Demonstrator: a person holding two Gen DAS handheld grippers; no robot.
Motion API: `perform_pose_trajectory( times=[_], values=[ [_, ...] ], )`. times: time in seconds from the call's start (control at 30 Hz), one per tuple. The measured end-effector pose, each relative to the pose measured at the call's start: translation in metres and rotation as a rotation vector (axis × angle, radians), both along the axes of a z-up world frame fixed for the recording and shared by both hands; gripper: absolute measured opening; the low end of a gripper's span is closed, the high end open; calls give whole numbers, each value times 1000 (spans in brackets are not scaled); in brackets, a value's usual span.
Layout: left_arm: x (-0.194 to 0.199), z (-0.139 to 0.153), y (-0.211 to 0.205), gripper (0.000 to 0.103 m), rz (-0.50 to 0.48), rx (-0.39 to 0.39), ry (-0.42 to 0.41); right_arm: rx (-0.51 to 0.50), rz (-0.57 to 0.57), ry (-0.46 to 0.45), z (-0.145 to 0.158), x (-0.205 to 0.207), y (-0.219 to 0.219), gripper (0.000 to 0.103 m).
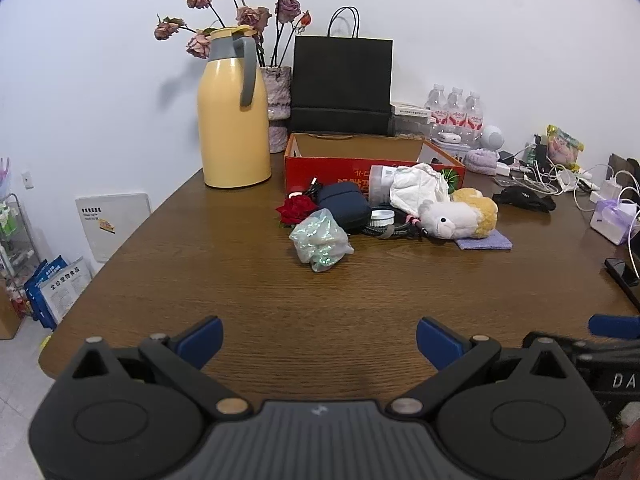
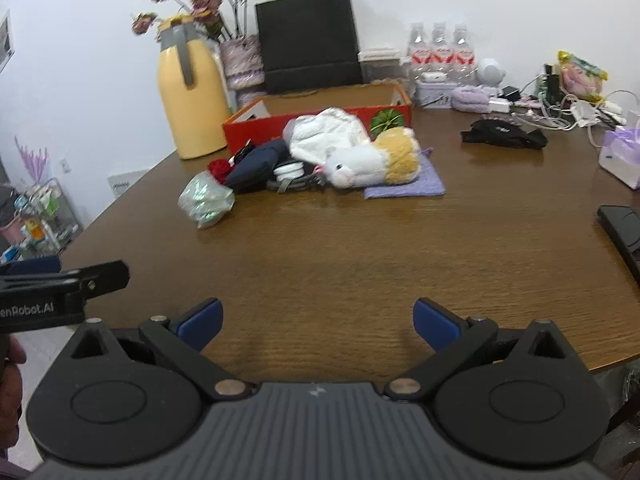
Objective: Organize objects
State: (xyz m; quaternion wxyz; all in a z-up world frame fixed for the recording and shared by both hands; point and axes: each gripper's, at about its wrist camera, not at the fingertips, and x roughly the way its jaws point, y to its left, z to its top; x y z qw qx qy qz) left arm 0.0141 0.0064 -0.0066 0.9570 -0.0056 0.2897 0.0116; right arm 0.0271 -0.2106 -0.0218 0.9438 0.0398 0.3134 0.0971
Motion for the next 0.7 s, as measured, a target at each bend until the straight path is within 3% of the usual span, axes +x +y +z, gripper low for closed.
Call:
perform_pose_trajectory(
  times=[0.1, 0.23, 0.7],
  values=[
    [0, -2, 0, 103, -24, -22, 9, -24, 9, -25, 1, -1, 1, 103],
    [-3, 0, -5, 103, -40, 5, 1, 31, 53, -113, 3, -10, -4, 103],
    [-6, 2, -4, 103, -32, 17, -6, -77, 29, -77, 7, -10, 9, 103]
  ],
)
